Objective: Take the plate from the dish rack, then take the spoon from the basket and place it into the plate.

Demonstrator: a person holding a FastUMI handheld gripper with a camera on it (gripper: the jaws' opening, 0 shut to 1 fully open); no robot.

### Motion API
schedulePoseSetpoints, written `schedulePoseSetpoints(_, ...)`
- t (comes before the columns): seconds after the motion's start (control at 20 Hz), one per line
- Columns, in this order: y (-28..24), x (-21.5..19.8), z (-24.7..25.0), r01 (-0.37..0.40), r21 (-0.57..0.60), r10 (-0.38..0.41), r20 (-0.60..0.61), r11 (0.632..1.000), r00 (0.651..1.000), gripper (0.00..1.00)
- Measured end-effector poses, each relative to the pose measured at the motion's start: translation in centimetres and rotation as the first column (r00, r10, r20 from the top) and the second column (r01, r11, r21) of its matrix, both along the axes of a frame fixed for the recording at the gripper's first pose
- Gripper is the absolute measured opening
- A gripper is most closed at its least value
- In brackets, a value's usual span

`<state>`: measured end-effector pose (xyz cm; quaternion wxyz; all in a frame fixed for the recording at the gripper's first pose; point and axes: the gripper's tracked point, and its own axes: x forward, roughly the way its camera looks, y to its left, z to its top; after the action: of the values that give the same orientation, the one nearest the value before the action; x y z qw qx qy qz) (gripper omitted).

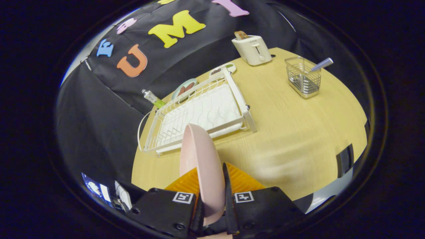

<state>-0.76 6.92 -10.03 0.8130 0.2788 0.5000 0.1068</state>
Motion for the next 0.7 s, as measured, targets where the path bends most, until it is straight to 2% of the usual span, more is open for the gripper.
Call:
schedulePoseSetpoints(0.3,0.5,0.0,-3.1,0.017,0.092,-0.015,-0.019,0.996,1.000,0.32)
schedulePoseSetpoints(0.45,1.3,0.2,-4.3,0.025,0.191,-0.016,-0.051,0.981,0.999,0.33)
schedulePoseSetpoints(0.6,0.5,0.6,-5.3,0.041,0.197,-0.027,-0.074,0.980,0.997,0.34)
schedulePoseSetpoints(0.7,0.0,1.0,-5.7,0.043,0.185,-0.032,-0.062,0.982,0.998,0.39)
